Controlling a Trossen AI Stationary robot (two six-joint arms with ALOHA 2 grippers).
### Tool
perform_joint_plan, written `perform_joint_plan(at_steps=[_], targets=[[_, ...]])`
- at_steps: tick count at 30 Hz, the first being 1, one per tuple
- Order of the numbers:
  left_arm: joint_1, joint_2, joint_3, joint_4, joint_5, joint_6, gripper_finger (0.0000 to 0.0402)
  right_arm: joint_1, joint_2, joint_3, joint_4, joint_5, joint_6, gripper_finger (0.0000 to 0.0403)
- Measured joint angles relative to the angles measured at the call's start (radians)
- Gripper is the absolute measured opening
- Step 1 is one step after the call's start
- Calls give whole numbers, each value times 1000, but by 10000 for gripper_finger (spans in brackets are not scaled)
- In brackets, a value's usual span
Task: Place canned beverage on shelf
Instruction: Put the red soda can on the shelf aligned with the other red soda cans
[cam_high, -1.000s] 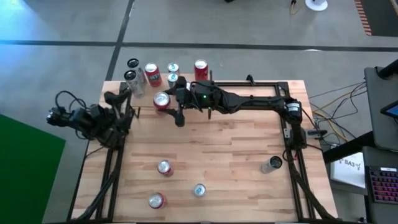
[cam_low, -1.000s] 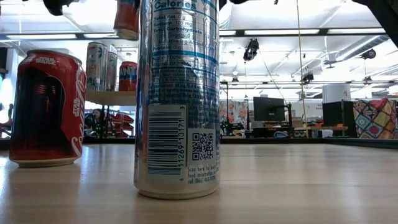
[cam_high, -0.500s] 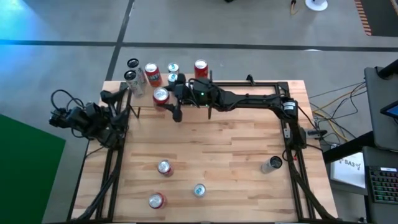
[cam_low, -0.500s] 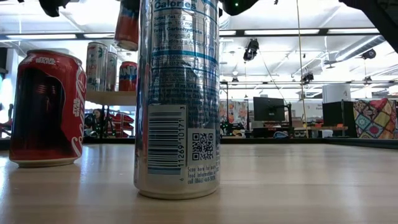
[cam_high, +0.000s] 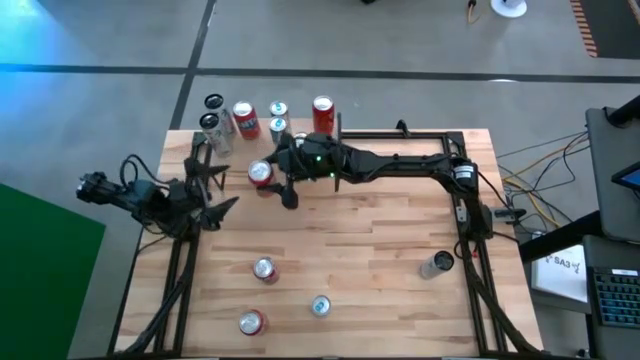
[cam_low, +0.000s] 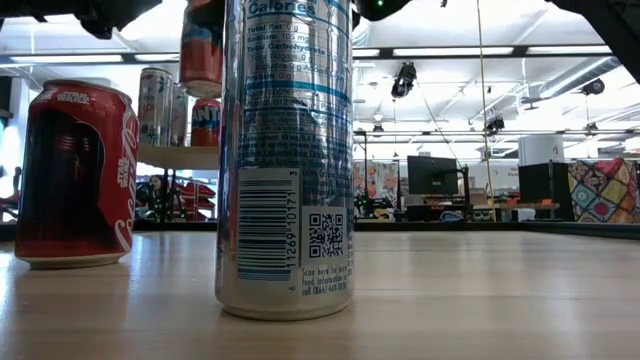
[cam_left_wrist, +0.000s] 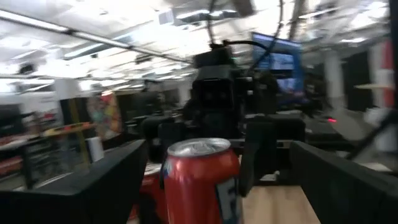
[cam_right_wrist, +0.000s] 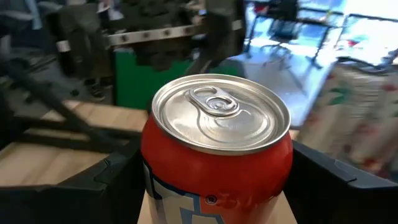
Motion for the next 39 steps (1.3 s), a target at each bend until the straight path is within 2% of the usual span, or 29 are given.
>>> perform_joint_plan(at_steps=[3, 7, 11, 13, 20, 24, 35, 39], targets=[[0, 38, 0, -2, 59, -13, 375, 27, 0, 0, -49, -3, -44, 287], [0, 90, 0, 0, 65, -76, 375, 67, 0, 0, -98, 28, -95, 288], [0, 147, 0, 8, 197, -117, 375, 96, 0, 1, -117, 92, -134, 288], [-1, 178, 0, 23, 224, -127, 375, 103, 0, 1, -132, 118, -149, 288], [7, 273, 0, 93, 162, -132, 375, 114, 0, 1, -143, 121, -152, 289], [9, 315, 0, 123, 87, -115, 375, 118, 0, 1, -157, 121, -159, 290], [39, 456, 0, 238, 97, -101, 375, 127, 0, 1, -161, 121, -169, 290], [41, 480, 0, 269, 97, -75, 355, 134, 0, 1, -172, 121, -175, 290]])
